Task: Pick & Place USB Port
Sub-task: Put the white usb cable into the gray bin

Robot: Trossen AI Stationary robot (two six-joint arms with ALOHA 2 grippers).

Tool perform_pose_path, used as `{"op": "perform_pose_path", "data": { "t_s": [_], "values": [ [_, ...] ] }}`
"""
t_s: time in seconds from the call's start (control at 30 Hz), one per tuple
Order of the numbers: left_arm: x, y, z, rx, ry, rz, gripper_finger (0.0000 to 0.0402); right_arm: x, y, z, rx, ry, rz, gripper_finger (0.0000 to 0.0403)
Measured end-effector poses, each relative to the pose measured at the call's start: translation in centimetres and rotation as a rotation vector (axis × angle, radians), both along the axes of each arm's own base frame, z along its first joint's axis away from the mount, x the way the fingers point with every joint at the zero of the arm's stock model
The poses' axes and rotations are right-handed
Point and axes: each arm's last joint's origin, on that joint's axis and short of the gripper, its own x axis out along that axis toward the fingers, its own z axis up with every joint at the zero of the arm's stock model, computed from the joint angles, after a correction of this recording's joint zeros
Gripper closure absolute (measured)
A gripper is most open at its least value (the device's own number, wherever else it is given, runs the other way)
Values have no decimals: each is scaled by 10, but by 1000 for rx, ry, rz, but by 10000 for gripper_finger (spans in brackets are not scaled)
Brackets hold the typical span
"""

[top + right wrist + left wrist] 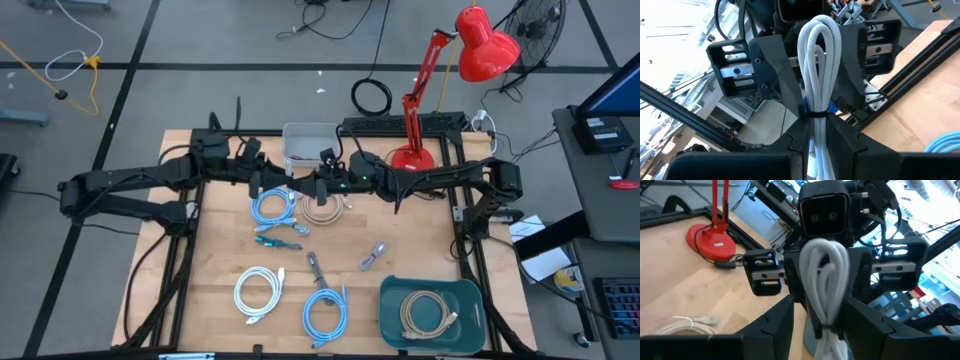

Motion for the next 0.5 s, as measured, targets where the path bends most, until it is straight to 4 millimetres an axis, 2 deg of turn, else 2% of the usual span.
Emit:
{"op": "perform_pose_path", "data": {
  "t_s": [0.5],
  "values": [
    [-3,-1,6,-22,-45,-13,241,0,0,-1,-10,6,1,360]
  ]
}}
